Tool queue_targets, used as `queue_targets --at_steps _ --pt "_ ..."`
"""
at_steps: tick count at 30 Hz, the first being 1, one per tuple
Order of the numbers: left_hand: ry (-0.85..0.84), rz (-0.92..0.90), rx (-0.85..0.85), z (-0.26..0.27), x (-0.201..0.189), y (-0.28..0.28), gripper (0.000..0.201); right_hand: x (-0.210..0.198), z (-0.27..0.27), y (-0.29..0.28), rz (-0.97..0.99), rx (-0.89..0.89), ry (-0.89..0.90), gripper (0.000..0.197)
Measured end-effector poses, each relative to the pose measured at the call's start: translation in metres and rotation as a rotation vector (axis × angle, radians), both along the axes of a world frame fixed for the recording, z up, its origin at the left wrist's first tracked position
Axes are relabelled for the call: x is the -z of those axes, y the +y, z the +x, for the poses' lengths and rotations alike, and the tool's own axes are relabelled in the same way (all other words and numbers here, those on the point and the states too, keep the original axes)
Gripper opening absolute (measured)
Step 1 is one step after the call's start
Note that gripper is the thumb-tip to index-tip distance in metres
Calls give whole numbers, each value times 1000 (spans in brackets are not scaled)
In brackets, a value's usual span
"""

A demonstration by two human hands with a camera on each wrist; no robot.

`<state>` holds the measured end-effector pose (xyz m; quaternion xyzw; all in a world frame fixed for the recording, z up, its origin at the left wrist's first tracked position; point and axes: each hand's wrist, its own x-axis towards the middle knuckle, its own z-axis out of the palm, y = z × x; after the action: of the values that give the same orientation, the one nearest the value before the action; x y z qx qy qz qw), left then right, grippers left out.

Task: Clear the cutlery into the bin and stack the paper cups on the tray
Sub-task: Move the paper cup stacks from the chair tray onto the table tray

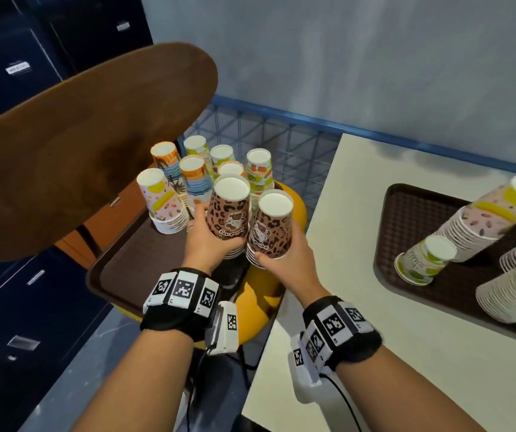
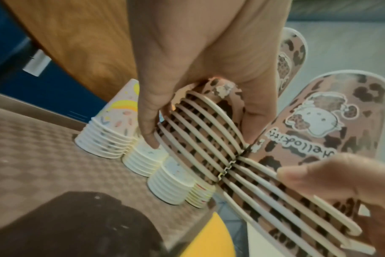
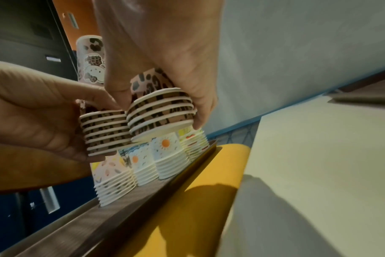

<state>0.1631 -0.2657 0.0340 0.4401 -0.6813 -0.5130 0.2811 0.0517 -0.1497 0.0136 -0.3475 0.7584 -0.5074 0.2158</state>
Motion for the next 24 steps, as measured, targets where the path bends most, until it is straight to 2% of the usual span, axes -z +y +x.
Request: queue_targets --at_steps 4,10,13,17,20,24 --pt "10 -16 75 -35 -9 42 80 -13 -28 52 17 57 20 83" --pt "64 -24 248 -91 -20 122 86 -25 -75 147 -14 149 21 80" --pt "75 -24 299 -119 -21 167 81 -31 -98 197 -5 173 13 76" --pt "71 -35 350 -152 -25 223 76 -34 -125 255 16 229 21 91" --pt "85 -19 373 -171 -29 260 75 -38 -141 294 -3 251 4 89" --pt "101 11 385 -190 -28 297 78 -40 -158 333 20 270 8 99"
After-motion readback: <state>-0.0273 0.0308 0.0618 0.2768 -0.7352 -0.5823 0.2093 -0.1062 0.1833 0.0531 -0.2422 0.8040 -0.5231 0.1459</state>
